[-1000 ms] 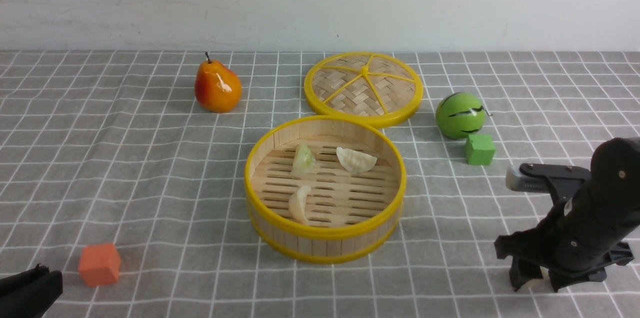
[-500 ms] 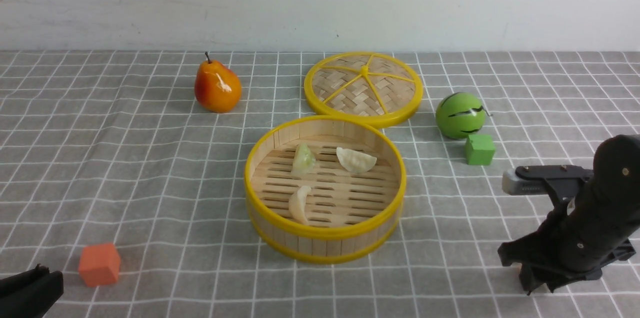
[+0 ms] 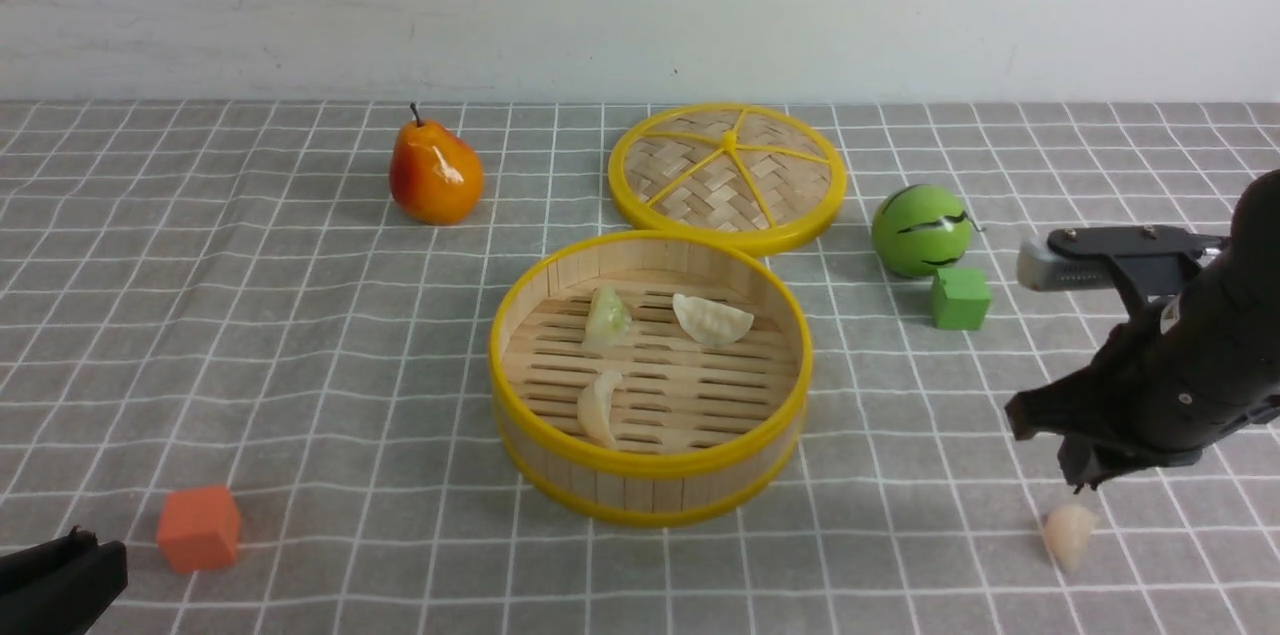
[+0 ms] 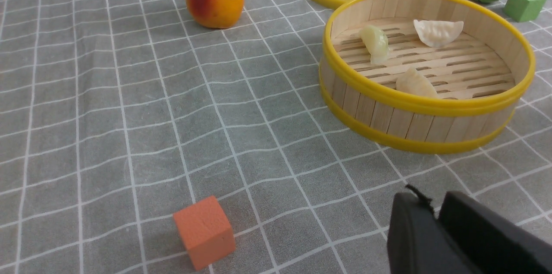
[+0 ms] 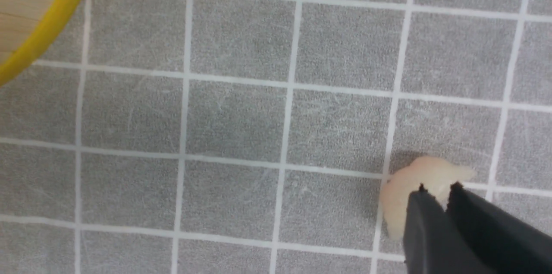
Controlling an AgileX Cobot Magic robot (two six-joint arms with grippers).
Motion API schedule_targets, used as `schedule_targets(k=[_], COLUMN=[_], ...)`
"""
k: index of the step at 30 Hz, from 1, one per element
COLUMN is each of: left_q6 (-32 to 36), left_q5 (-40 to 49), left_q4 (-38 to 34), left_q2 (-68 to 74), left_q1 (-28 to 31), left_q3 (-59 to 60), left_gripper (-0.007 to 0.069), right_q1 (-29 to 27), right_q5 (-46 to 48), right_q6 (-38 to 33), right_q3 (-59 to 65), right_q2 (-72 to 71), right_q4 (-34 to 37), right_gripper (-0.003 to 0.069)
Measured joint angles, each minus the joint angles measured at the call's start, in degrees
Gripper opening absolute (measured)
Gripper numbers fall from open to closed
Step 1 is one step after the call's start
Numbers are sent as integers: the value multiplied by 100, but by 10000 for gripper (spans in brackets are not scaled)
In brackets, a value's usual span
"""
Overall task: Put the dumplings into the steamer on the table with the grey tablecloth.
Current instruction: 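Reach for and grasp a dumpling lying on the table beside the steamer, then place the dumpling in the bamboo steamer basket with the right gripper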
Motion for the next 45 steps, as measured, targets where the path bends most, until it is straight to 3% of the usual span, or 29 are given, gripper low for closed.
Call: schedule_targets(k=[5, 8, 11, 16, 17, 18, 19, 25, 29, 37, 45], left_q6=[0, 0, 0, 0, 0, 0, 0, 0, 0, 0, 0], left_q5=[-6, -55, -67, -91, -91, -91, -91, -91, -91, -173, -177], left_q4=[0, 0, 0, -15, -21, -49, -63, -62, -62, -62, -64], left_q2=[0, 0, 0, 0, 0, 0, 0, 0, 0, 0, 0], left_q1=[0, 0, 0, 0, 0, 0, 0, 0, 0, 0, 0], left_q3=[0, 0, 0, 0, 0, 0, 0, 0, 0, 0, 0], left_gripper=[93, 97, 100, 101, 101, 101, 101, 101, 106, 111, 114], right_q1=[0, 0, 0, 0, -6, -6, -6, -6, 127, 1339, 1665], right_q5=[53, -177, -252, -125, -79, 13, 26, 58, -34, -298, -262], right_q6=[145, 228, 359, 482, 487, 455, 373, -12, -353, -1648, -1813], right_q3=[-17, -17, -17, -30, -38, -37, -50, -64, -244, -1796, -2997], right_q2=[203, 516, 738, 955, 955, 975, 975, 939, 699, 955, 2395], right_q4=[-29, -121, -136, -222, -222, -222, -222, -94, 467, 1964, 1971], right_gripper=[231, 369, 407, 322, 290, 205, 180, 181, 177, 177, 177])
